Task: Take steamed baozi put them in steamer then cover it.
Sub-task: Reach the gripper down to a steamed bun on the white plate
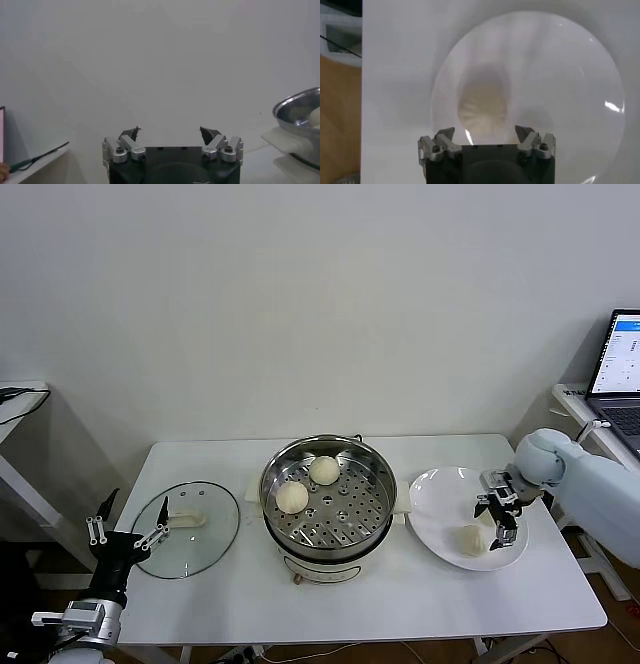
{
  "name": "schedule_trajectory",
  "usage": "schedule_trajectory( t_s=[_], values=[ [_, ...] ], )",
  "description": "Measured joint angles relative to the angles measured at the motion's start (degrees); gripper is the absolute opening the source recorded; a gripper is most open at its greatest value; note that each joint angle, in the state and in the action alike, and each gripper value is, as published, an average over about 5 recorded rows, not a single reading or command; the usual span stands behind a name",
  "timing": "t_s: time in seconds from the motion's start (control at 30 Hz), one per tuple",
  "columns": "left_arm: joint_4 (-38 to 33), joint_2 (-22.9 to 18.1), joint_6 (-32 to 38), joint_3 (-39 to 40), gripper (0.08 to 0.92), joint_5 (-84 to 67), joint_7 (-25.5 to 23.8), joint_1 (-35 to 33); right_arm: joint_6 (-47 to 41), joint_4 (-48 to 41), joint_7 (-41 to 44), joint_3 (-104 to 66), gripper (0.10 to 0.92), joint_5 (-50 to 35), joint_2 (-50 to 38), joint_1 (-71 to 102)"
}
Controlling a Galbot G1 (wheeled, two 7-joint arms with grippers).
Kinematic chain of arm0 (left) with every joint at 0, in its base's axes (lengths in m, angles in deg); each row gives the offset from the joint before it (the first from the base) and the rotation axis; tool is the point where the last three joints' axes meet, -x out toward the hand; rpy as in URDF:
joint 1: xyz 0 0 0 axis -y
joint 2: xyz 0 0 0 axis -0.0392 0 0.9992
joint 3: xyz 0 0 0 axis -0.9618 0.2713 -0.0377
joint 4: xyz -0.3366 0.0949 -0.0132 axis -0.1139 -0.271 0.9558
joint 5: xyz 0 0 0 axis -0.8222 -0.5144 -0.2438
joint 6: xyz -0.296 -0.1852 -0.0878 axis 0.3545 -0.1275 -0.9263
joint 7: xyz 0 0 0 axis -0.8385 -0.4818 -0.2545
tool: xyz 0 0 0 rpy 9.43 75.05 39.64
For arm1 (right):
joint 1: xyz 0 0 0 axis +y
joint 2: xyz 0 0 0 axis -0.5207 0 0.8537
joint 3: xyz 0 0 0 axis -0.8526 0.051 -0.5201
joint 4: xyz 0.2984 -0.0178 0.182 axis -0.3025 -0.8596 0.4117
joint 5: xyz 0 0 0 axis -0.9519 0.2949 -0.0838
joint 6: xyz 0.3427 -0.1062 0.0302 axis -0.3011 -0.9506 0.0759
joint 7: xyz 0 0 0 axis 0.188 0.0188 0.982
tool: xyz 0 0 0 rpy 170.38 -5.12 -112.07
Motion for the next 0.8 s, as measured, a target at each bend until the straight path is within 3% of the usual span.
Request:
schedule_trajectory(
  t_s=[0.53,0.8],
  values=[
    [0.32,0.09,-0.04,-0.1,0.823,0.0,-0.02,0.14,0.43,-1.1,0.67,-0.71,0.815,1.83,1.91,1.68],
    [0.46,0.16,-0.04,-0.09,0.823,0.0,-0.04,0.04,0.66,-1.38,0.74,-1.56,0.73,2.63,2.34,2.53]
  ],
)
